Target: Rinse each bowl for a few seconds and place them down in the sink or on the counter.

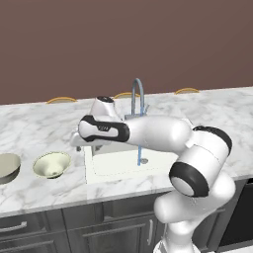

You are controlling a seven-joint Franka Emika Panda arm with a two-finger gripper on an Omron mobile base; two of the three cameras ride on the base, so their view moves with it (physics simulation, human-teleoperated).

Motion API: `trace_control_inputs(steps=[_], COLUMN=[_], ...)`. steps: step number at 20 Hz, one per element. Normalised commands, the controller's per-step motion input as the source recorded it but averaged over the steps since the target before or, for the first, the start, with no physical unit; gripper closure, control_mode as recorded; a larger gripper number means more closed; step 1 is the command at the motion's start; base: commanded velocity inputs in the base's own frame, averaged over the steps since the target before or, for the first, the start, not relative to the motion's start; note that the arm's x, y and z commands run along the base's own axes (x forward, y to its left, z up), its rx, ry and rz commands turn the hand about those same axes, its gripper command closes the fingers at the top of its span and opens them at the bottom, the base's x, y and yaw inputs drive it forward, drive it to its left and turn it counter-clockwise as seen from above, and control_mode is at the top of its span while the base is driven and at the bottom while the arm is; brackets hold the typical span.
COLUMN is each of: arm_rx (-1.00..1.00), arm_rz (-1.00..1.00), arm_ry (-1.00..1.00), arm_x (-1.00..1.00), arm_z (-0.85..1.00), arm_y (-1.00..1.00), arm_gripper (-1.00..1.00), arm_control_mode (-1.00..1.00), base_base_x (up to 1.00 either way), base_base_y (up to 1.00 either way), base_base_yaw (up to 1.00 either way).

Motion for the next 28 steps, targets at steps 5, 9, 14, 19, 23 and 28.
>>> trace_control_inputs(steps=[5,9,14,19,23,28], arm_rx=[0.05,0.05,0.03,0.01,0.00,0.00], arm_rz=[0.00,0.00,-0.01,-0.03,-0.05,-0.06], arm_ry=[0.00,0.00,0.00,0.00,0.01,0.01], arm_x=[0.00,0.00,0.04,0.12,0.21,0.26], arm_z=[-0.31,-0.26,-0.24,-0.13,-0.13,-0.12], arm_y=[0.25,0.27,0.26,0.14,0.13,0.14], arm_gripper=[-1.00,-1.00,-1.00,-1.00,-1.00,-1.00], arm_control_mode=[-1.00,-1.00,-1.00,-1.00,-1.00,-1.00], base_base_x=[0.00,0.00,0.00,0.00,0.00,0.00], base_base_y=[0.00,0.00,0.00,0.00,0.00,0.00], base_base_yaw=[0.00,0.00,0.00,0.00,0.00,0.00])
